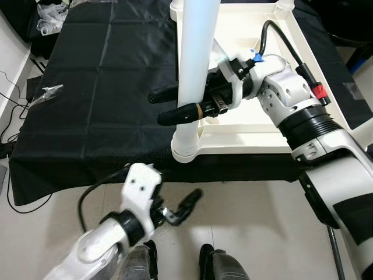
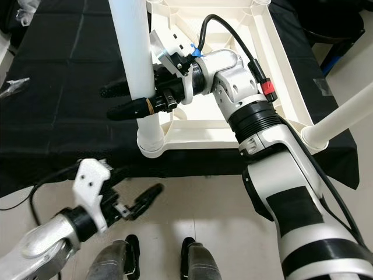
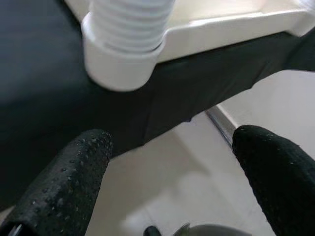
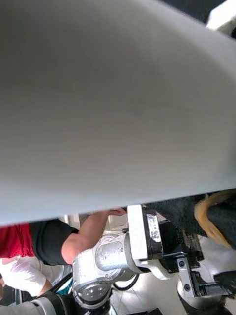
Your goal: Building children table
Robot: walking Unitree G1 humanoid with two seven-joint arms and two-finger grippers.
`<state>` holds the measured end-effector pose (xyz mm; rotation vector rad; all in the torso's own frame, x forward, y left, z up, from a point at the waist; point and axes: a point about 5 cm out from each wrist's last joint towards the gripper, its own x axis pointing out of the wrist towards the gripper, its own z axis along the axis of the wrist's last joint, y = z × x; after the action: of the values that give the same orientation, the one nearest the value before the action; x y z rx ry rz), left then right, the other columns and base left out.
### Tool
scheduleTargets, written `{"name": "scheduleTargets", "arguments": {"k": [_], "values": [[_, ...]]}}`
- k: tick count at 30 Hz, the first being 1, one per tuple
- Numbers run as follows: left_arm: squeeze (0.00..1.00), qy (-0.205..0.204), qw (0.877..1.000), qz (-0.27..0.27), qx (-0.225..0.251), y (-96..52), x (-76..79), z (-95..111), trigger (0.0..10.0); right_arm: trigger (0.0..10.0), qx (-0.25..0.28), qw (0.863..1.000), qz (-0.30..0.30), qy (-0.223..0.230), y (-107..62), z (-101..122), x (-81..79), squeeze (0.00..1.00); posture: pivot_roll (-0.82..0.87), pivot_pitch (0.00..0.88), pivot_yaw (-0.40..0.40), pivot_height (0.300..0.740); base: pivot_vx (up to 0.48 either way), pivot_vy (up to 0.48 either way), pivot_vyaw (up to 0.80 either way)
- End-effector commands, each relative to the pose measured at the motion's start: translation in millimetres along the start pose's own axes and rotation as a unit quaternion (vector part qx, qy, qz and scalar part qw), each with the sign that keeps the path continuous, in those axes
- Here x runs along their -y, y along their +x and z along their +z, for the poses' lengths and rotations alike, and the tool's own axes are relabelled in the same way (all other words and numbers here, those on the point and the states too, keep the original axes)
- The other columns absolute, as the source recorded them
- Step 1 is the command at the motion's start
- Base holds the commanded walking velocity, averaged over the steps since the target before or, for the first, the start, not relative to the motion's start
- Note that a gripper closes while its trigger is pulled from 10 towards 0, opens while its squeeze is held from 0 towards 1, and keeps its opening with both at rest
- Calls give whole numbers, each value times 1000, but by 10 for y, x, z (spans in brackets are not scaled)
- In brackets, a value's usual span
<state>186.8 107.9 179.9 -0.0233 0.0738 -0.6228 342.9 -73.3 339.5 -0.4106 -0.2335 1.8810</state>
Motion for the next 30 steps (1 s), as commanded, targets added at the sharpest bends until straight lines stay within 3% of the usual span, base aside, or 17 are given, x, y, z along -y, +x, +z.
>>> {"name": "scheduleTargets", "arguments": {"k": [1,6,9,12,30], "values": [[0,18,1000,25,-4,-107,17,-16,10000,10000,-32,999,4,18,-25,-120,-28,0,200,352,-45,740,0,0,0],[0,33,998,50,-9,-152,48,-46,10000,10000,-35,999,3,17,-27,-121,-24,0,200,351,-44,740,0,0,0],[0,79,991,109,6,-183,-8,-15,10000,10000,-39,999,4,15,-20,-123,-18,0,195,354,-44,740,0,0,0],[0,83,989,124,15,-194,-20,-2,10000,10000,-41,999,2,15,-18,-133,-14,0,197,356,-46,740,0,0,0],[0,82,990,110,21,-150,71,-22,10000,10000,-36,998,-28,35,-100,-337,-74,0,196,356,-44,740,0,0,0]]}}
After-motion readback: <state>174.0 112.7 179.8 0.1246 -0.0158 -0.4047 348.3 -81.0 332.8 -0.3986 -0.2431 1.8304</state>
